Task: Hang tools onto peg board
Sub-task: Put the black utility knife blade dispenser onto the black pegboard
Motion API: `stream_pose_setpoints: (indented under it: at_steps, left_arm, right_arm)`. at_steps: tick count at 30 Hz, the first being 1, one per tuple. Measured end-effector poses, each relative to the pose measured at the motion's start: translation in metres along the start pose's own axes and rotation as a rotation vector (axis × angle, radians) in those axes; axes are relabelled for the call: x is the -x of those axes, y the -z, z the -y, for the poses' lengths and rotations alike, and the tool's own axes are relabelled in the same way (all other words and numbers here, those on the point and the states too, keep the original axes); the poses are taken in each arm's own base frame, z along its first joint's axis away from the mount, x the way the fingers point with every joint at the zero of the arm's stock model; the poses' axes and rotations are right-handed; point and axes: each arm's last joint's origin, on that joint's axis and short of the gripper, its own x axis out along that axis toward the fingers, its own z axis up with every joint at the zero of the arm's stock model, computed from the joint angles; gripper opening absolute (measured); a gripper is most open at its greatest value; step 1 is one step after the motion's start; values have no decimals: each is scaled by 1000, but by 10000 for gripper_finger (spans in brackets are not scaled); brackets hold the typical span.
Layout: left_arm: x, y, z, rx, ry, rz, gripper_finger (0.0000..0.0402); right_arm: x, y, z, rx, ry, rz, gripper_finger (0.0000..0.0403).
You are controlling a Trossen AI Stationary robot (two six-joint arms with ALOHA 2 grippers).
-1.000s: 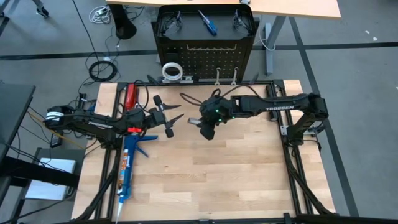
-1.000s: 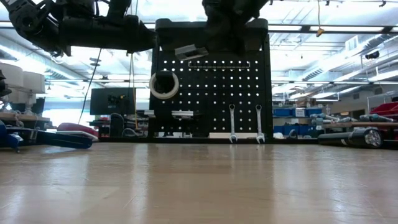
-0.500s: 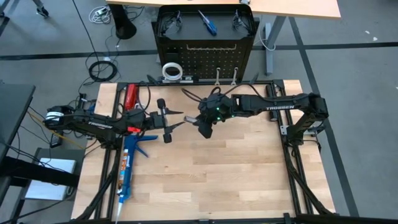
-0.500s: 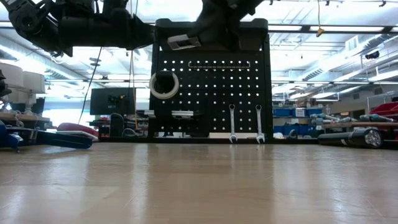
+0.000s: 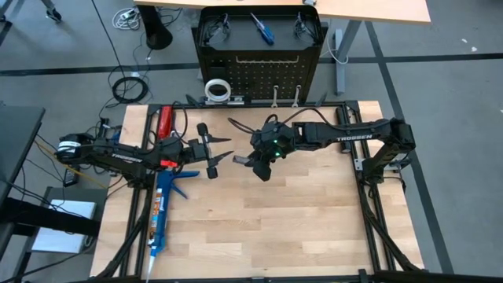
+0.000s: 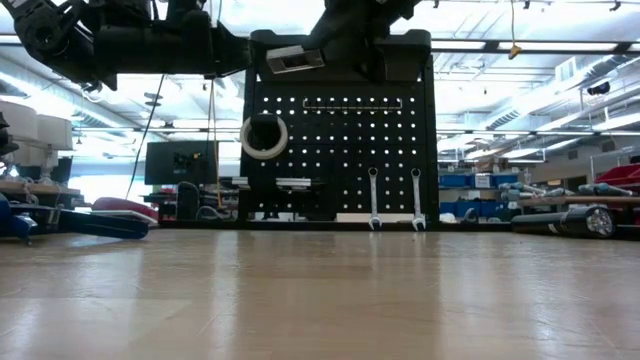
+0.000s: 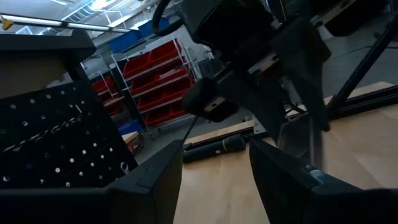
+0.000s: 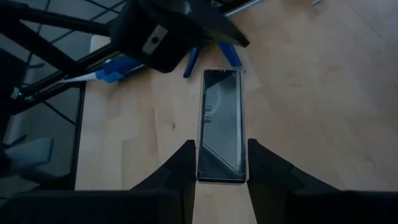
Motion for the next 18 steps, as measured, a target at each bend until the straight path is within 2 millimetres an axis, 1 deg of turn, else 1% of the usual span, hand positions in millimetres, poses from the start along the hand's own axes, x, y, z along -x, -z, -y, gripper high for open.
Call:
stream_pose_setpoints:
  at_steps: [9, 18]
  left_arm:
    - [0, 0, 1, -1, 43, 10, 193]
    - [0, 2, 2, -30, 62, -6, 193]
  right_arm:
    - [0, -3, 1, 3, 0, 28, 117]
    - [1, -5, 5, -5, 3, 35, 117]
